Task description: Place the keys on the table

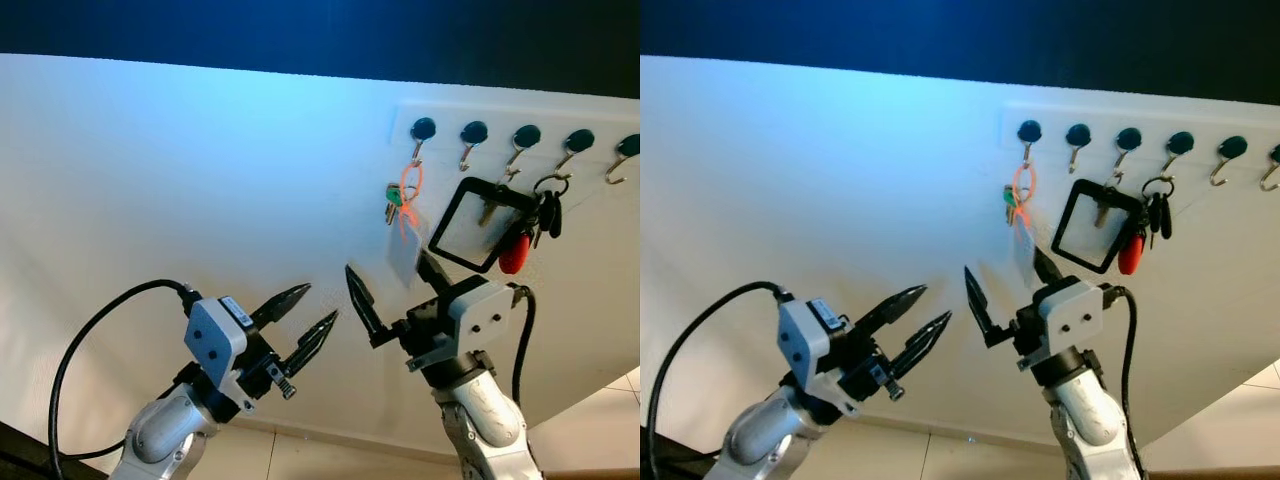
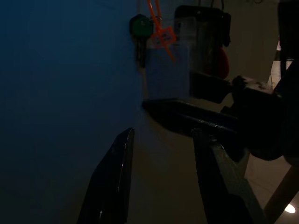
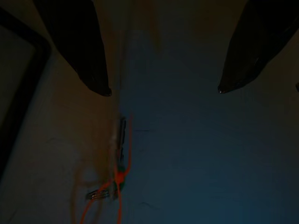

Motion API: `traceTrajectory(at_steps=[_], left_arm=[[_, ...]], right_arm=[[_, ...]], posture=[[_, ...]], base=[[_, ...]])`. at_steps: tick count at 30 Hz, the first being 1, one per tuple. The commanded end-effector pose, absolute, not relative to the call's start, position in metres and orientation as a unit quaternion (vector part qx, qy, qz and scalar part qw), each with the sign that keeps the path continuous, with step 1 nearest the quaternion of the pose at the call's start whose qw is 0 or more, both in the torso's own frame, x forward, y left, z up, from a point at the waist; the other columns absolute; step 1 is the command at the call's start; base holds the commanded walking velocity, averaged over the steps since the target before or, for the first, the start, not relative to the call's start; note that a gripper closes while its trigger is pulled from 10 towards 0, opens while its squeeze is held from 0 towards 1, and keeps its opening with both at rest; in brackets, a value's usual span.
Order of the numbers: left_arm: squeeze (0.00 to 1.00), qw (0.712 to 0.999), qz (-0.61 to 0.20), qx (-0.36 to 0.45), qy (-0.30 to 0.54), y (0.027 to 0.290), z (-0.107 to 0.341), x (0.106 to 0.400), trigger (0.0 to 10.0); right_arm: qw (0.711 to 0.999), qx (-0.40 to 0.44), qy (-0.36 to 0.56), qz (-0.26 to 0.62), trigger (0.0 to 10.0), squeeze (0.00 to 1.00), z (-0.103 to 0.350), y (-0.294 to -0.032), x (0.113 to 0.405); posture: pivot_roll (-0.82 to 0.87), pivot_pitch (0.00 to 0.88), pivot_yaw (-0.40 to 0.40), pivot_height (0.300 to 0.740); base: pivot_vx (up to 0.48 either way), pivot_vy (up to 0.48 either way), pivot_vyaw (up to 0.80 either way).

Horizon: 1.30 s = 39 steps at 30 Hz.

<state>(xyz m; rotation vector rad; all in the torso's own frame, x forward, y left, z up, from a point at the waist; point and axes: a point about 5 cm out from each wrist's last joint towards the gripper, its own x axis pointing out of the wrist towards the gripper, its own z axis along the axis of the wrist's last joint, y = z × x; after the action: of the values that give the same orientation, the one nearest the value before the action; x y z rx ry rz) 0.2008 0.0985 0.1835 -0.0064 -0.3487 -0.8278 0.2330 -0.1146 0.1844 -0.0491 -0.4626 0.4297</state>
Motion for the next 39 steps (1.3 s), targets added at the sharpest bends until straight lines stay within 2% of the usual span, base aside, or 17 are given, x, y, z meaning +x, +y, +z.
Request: traceTrajectory(at_steps=[1,12,13,14,18,19,39], left_arm=[[0.00,0.897,-0.406,-0.015,-0.171,0.092,0.186,0.200,10.0],[0.00,0.899,-0.402,-0.013,-0.175,0.092,0.189,0.203,10.0],[0.00,0.899,-0.402,-0.013,-0.174,0.092,0.189,0.203,10.0],[0.00,0.899,-0.401,-0.013,-0.173,0.092,0.188,0.203,10.0],[0.00,0.900,-0.401,-0.013,-0.171,0.092,0.187,0.203,10.0],[0.00,0.900,-0.400,-0.013,-0.171,0.092,0.187,0.203,10.0],[0.00,0.896,-0.406,-0.016,-0.178,0.088,0.194,0.205,10.0]], right_arm=[[0.951,-0.025,-0.215,0.220,10.0,0.00,0.180,-0.112,0.235],[0.956,-0.029,-0.215,0.200,10.0,0.00,0.182,-0.117,0.243],[0.957,-0.027,-0.214,0.196,9.4,0.00,0.182,-0.117,0.244],[0.958,-0.025,-0.212,0.191,1.4,0.00,0.181,-0.118,0.245],[0.960,-0.022,-0.209,0.185,1.4,0.00,0.181,-0.119,0.246],[0.960,-0.019,-0.209,0.185,0.0,0.00,0.181,-0.119,0.247],[0.955,-0.010,-0.243,0.169,0.0,0.00,0.195,-0.121,0.249]], posture=[[0.03,0.090,-0.002,0.740],[0.03,0.088,-0.002,0.740],[0.03,0.088,-0.002,0.740],[0.03,0.088,-0.004,0.740],[0.03,0.088,-0.004,0.740],[0.03,0.090,-0.004,0.740],[0.03,0.102,0.000,0.740]], base=[[0.000,0.000,0.00],[0.000,0.000,0.00],[0.000,0.000,0.00],[0.000,0.000,0.00],[0.000,0.000,0.00],[0.000,0.000,0.00],[0.000,0.000,0.00]])
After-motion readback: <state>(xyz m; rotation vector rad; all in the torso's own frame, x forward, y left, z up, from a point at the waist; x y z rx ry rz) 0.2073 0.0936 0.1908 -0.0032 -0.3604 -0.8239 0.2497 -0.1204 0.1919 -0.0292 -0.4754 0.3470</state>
